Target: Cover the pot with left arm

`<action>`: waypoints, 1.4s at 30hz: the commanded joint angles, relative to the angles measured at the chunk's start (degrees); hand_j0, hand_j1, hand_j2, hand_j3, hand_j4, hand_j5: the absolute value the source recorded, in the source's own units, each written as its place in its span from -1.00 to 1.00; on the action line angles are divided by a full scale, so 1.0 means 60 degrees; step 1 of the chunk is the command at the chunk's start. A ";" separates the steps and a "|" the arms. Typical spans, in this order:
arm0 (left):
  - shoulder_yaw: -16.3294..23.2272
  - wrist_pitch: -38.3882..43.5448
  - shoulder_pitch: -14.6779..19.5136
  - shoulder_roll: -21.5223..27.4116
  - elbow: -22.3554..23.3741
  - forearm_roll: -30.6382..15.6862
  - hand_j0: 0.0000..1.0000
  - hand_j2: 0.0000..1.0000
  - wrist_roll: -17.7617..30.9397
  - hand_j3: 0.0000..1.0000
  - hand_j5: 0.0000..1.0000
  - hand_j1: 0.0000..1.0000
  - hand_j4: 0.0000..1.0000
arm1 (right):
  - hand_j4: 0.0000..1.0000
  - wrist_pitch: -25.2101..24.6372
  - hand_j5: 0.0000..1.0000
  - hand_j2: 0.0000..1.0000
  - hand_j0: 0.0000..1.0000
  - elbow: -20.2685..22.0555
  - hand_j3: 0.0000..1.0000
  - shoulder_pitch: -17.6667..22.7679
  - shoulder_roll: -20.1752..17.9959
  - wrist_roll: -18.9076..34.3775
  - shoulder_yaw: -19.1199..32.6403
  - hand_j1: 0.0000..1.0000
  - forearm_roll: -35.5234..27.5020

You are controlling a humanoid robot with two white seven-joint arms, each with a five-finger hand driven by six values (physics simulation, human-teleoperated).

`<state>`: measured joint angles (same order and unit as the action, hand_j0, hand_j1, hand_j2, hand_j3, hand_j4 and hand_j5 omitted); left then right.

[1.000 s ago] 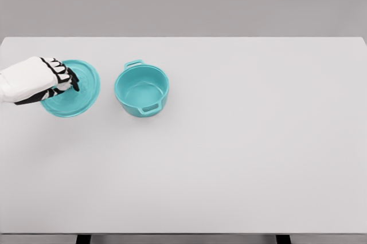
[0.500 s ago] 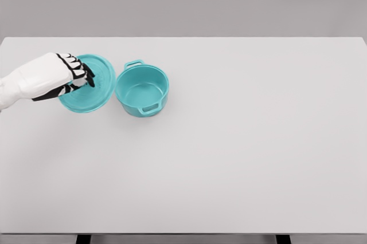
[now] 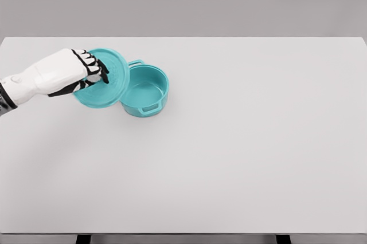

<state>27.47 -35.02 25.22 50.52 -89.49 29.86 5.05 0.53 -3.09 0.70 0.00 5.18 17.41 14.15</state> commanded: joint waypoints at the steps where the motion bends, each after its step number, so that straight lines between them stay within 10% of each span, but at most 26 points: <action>1: 0.0152 0.0004 0.0029 -0.0085 0.0018 -0.0026 -0.01 -0.01 0.0008 -0.01 -0.01 -0.01 -0.01 | 1.00 0.0000 1.00 1.00 1.00 -0.0012 1.00 0.0000 0.0001 0.0002 -0.0001 1.00 0.0001; 42: 0.1427 0.0004 0.1553 -0.2341 0.1541 0.0897 -0.03 -0.03 0.0023 -0.03 -0.03 -0.03 -0.03 | 1.00 0.0000 1.00 1.00 1.00 -0.0012 1.00 0.0000 0.0001 0.0002 -0.0001 1.00 0.0001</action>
<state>35.93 -35.03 34.63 36.91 -80.32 35.32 5.22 0.53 -3.11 0.70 0.00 5.18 17.41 14.15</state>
